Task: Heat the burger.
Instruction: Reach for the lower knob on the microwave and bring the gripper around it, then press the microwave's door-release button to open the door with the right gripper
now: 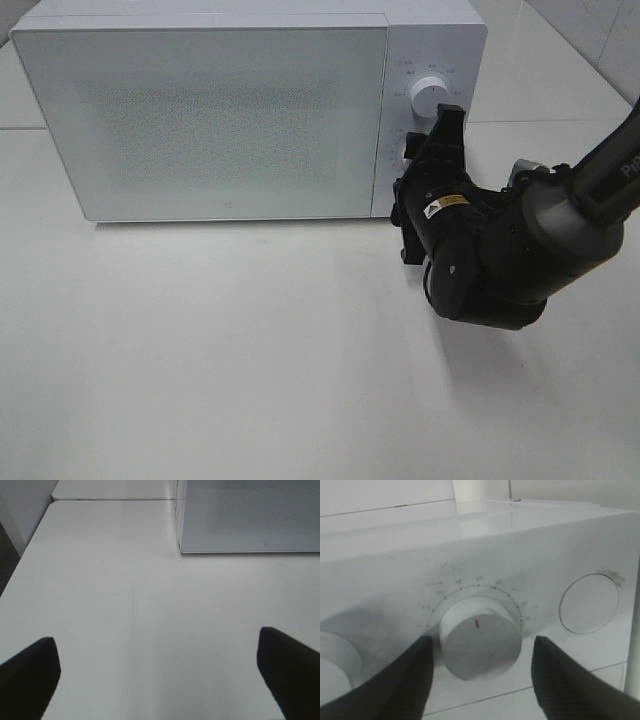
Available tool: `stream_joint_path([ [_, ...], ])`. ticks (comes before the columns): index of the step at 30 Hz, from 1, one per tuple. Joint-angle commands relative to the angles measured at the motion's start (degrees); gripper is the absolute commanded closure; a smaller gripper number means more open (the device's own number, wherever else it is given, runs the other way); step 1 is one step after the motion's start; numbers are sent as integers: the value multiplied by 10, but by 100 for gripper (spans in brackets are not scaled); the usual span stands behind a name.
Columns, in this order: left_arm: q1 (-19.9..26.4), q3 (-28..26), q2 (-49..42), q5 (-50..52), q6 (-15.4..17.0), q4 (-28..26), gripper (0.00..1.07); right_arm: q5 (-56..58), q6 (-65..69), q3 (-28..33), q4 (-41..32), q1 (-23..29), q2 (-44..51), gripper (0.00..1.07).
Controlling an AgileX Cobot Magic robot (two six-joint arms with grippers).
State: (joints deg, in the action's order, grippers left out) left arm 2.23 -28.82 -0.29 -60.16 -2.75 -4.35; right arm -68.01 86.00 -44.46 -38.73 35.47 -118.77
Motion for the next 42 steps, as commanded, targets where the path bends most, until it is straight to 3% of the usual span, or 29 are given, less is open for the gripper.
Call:
stream_joint_path([
  [1,1,2,-12,7,4,2,6,-48,-47,1,20,-6,23,39],
  [10,1,2,-12,7,4,2,6,29,-136,65,60,-5,76,38],
  [12,1,2,-12,7,4,2,6,112,-234,98,74,-5,120,38],
  [15,1,2,-12,7,4,2,6,137,-262,103,78,-6,129,38],
  [17,1,2,-12,7,4,2,6,230,-407,110,88,-6,172,38],
  [22,1,2,-12,7,4,2,6,336,-552,109,93,-16,214,38],
  [31,1,2,-11,7,4,2,6,569,-778,109,158,-89,299,38],
  [35,1,2,-11,7,4,2,6,650,-809,99,194,-111,324,38],
  [42,1,2,-11,7,4,2,6,843,-807,59,328,-125,410,38],
])
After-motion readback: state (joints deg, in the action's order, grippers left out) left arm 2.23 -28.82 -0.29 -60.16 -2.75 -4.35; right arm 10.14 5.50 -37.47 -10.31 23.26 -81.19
